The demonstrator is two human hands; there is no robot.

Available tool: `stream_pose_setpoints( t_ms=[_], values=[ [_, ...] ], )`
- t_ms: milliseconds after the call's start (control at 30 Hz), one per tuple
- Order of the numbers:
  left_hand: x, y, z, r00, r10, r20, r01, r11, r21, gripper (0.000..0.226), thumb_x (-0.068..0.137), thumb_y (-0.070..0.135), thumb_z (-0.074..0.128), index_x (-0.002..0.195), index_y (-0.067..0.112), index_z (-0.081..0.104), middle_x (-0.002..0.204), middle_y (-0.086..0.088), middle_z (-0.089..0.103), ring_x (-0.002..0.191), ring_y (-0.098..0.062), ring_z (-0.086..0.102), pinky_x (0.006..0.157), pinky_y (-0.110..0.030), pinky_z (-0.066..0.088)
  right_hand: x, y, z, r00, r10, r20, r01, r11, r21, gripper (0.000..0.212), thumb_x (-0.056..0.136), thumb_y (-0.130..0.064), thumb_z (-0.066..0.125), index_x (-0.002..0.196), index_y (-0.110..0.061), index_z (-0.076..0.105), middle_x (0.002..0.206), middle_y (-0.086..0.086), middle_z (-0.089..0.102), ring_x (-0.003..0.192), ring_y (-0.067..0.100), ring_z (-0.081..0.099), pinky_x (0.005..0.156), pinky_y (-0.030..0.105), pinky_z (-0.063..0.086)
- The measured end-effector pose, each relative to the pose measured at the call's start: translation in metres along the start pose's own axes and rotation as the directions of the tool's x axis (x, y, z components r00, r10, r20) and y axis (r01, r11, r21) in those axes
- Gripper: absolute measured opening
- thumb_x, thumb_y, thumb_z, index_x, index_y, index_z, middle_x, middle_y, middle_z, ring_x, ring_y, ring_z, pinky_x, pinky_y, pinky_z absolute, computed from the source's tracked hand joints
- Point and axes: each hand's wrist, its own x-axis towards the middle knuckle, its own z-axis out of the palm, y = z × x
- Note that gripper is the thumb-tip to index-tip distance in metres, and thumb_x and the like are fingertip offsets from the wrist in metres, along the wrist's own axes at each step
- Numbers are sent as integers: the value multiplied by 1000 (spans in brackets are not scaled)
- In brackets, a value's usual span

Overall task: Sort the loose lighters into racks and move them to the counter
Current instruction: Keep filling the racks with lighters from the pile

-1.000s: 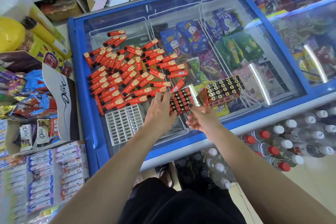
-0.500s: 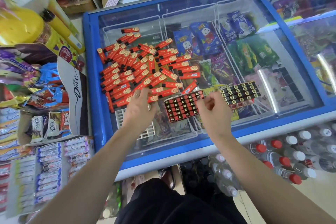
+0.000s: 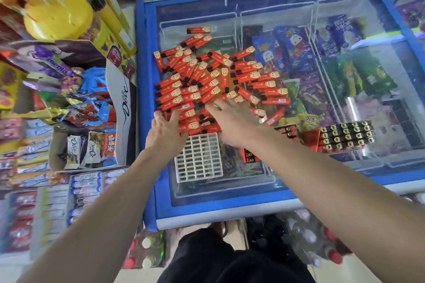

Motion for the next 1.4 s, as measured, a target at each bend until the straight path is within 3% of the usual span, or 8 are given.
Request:
stream_pose_setpoints(
  t_ms=[133, 233, 500, 667, 900, 1167, 1300, 1400],
  values=[
    [6, -1, 6, 999, -34, 29, 35, 999, -20, 66, 102, 47, 54, 156, 25, 25, 150, -30, 28, 136, -44, 35, 104, -52, 45, 23, -7, 4, 991, -47, 126, 67, 986, -153, 99, 82, -6, 73, 162, -17, 15, 164, 13, 21, 149, 35, 24, 122, 53, 28],
    [10, 1, 9, 1000, -22, 7, 22, 999, -27, 75, 96, 55, 61, 155, 23, 25, 151, -30, 29, 138, -46, 32, 105, -51, 44, 34, -6, 10, 987, -70, 142, 103, 964, -244, 101, 81, -9, 76, 162, -17, 16, 161, 14, 24, 145, 34, 28, 120, 53, 29],
    [20, 3, 4, 999, 48, -17, -46, 996, 73, 74, 94, 59, 64, 151, 31, 27, 146, -27, 33, 130, -41, 40, 101, -46, 46, 52, -5, 7, 986, -49, 161, 99, 943, -318, 70, 84, -8, 73, 145, -10, 39, 147, 13, 42, 134, 31, 41, 113, 46, 38],
    [27, 7, 1, 995, 95, 19, -97, 964, 249, 86, 86, 68, 68, 149, 28, 24, 148, -28, 32, 130, -39, 43, 98, -43, 47, 61, -10, 15, 988, -27, 151, 75, 946, -317, 63, 90, -25, 74, 142, -9, 42, 138, 11, 53, 133, 30, 41, 109, 44, 41],
    [34, 7, 4, 989, 146, 12, -142, 940, 311, 87, 85, 66, 71, 143, 21, 25, 145, -25, 33, 132, -38, 41, 102, -41, 47, 60, -9, 20, 990, -12, 138, 58, 941, -334, 55, 92, -29, 70, 137, -7, 47, 134, 12, 54, 129, 30, 44, 105, 41, 43],
    [32, 6, 14, 970, 243, -14, -221, 904, 367, 84, 90, 61, 69, 144, 10, 28, 149, -20, 34, 129, -35, 47, 103, -42, 48, 52, -7, 21, 993, -22, 117, 46, 979, -200, 39, 93, -16, 63, 127, -9, 45, 125, 12, 53, 120, 29, 46, 90, 37, 39],
    [32, 11, 12, 963, 269, 8, -255, 902, 348, 66, 95, 44, 67, 138, 9, 32, 145, -19, 38, 126, -36, 51, 93, -41, 53, 50, -4, 18, 999, -25, 23, 25, 1000, 13, 34, 98, -16, 57, 128, -8, 43, 114, 12, 55, 99, 26, 52, 75, 34, 37],
    [35, 13, 10, 967, 253, 3, -239, 912, 334, 66, 98, 35, 61, 148, 8, 28, 144, -19, 41, 125, -37, 53, 88, -42, 55, 46, -5, 12, 996, 71, -54, -50, 946, 320, 23, 101, -16, 54, 120, -8, 43, 99, 6, 53, 76, 20, 49, 58, 31, 34]
  ],
)
